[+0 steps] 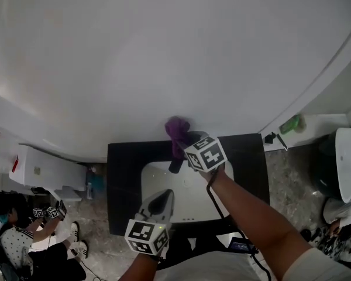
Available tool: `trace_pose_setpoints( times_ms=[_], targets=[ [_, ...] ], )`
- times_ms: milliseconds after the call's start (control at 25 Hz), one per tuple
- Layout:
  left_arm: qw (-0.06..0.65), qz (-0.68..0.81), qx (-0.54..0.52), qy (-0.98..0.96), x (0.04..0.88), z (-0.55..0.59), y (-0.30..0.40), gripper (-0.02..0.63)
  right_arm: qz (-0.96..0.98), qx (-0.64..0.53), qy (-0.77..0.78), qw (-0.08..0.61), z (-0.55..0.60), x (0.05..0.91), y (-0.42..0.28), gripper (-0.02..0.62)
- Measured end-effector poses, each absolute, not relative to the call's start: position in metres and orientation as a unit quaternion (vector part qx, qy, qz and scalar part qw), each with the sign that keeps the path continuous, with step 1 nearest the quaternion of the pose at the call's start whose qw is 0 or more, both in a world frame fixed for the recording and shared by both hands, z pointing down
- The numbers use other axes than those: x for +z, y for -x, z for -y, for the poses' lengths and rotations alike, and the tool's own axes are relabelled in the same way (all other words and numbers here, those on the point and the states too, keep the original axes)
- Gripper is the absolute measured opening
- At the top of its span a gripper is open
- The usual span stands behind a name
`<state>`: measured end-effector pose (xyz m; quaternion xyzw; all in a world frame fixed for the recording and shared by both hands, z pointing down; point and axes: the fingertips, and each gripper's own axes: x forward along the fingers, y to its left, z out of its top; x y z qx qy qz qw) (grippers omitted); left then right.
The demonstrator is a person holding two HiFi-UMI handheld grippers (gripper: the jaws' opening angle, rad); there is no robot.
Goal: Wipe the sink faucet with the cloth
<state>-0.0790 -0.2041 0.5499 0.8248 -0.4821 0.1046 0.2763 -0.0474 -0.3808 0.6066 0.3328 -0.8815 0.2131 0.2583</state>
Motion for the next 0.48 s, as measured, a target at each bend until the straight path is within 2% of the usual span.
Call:
trace_pose_setpoints(
  times_ms=[240, 320, 480],
  targets=[
    [0.290, 0.481, 0.102, -0.821, 0.562, 0.202, 0.102, 0.006, 0.902, 0.216, -0.236, 0.289, 0.286, 0.629, 0.103, 0.078],
    [0.289, 0.482, 0.103, -0.820, 0.557, 0.202, 0.110, 0.006, 0.905, 0.203, -0.255, 0.273, 0.288, 0.618, 0.095, 0.077],
    [0.287, 0.483, 0.102, -0.821, 0.552, 0.206, 0.118, 0.006, 0.884, 0.194, -0.353, 0.236, 0.368, 0.592, 0.044, 0.078]
  ],
)
